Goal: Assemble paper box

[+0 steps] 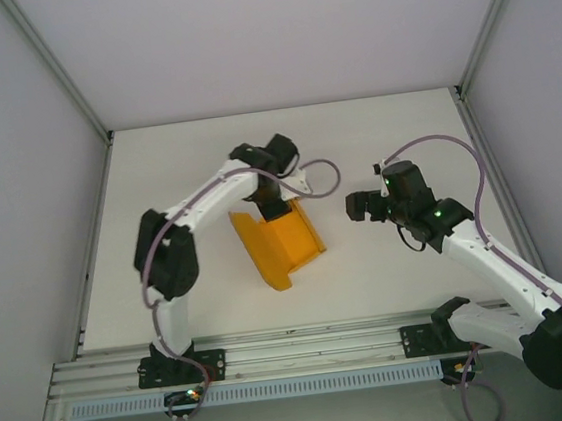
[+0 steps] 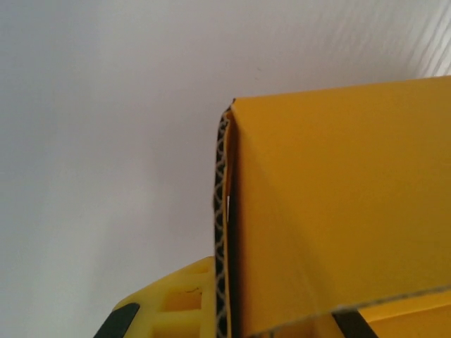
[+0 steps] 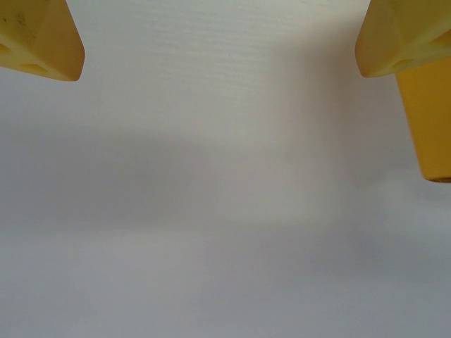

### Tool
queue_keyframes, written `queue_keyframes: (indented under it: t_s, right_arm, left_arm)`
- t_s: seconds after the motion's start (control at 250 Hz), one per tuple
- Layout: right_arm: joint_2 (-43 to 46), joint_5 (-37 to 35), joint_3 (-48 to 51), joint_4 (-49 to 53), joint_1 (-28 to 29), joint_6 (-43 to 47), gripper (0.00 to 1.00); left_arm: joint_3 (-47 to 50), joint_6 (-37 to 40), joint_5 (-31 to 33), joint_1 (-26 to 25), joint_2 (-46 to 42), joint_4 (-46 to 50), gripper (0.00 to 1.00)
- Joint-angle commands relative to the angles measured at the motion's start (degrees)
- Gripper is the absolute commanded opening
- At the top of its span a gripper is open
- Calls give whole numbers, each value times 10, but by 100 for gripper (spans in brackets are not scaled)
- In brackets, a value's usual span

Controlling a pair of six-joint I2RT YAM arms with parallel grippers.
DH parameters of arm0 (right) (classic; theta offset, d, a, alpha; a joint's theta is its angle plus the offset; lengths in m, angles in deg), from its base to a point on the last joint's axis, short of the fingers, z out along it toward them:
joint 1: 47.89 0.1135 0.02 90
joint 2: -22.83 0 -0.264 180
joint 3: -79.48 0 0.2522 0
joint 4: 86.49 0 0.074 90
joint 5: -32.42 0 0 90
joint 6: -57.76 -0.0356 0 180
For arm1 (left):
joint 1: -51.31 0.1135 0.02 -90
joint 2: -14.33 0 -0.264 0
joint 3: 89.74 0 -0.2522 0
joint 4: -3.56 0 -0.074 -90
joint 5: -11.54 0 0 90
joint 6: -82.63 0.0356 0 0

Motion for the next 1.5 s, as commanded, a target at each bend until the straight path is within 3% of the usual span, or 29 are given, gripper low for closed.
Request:
queue_keyframes:
  t_s: [0.0, 0.156, 0.299, 0.411, 0.599, 0.779, 0.91, 0.962, 0.986, 1.01, 1.15, 1.31, 1.406, 1.493]
  right_arm:
    - [16, -2, 13, 40, -6, -6, 100]
    - [39, -28, 33, 56, -18, -17, 100]
    - [62, -30, 48, 62, -33, -28, 100]
    - [72, -32, 57, 67, -41, -29, 100]
    - [74, -30, 62, 71, -48, -27, 100]
    - [78, -7, 65, 62, -50, -16, 100]
    - [94, 9, 71, 59, -51, 0, 99]
    - [104, 20, 76, 52, -51, 13, 100]
    - [107, 27, 78, 49, -51, 19, 100]
    - [110, 36, 80, 46, -51, 26, 100]
    - [93, 46, 69, 22, -39, 51, 100]
    - [-14, 82, 21, -25, 21, 131, 100]
    - [-131, 136, -42, -49, 66, 221, 100]
    - [-241, 176, -119, -47, 98, 286, 100]
  left_arm:
    - [-57, 101, 94, -11, 51, 121, 0]
    - [-96, 153, 110, -21, 95, 114, 0]
    - [-127, 172, 173, -30, 151, 109, 0]
    - [-144, 172, 166, -29, 179, 102, 0]
    - [-177, 170, 141, -31, 188, 103, 45]
    - [-209, 166, 123, -32, 172, 121, 61]
    - [-217, 159, 73, -34, 131, 130, 74]
    - [-216, 148, 52, -30, 105, 114, 85]
    - [-216, 140, 40, -26, 93, 104, 98]
    - [-217, 132, 24, -20, 79, 94, 100]
    - [-193, 20, -37, 27, -17, -27, 100]
    - [-113, -255, 35, 87, -133, -166, 100]
    - [9, -386, 2, 152, -223, -227, 100]
    - [160, -455, 3, 208, -311, -299, 100]
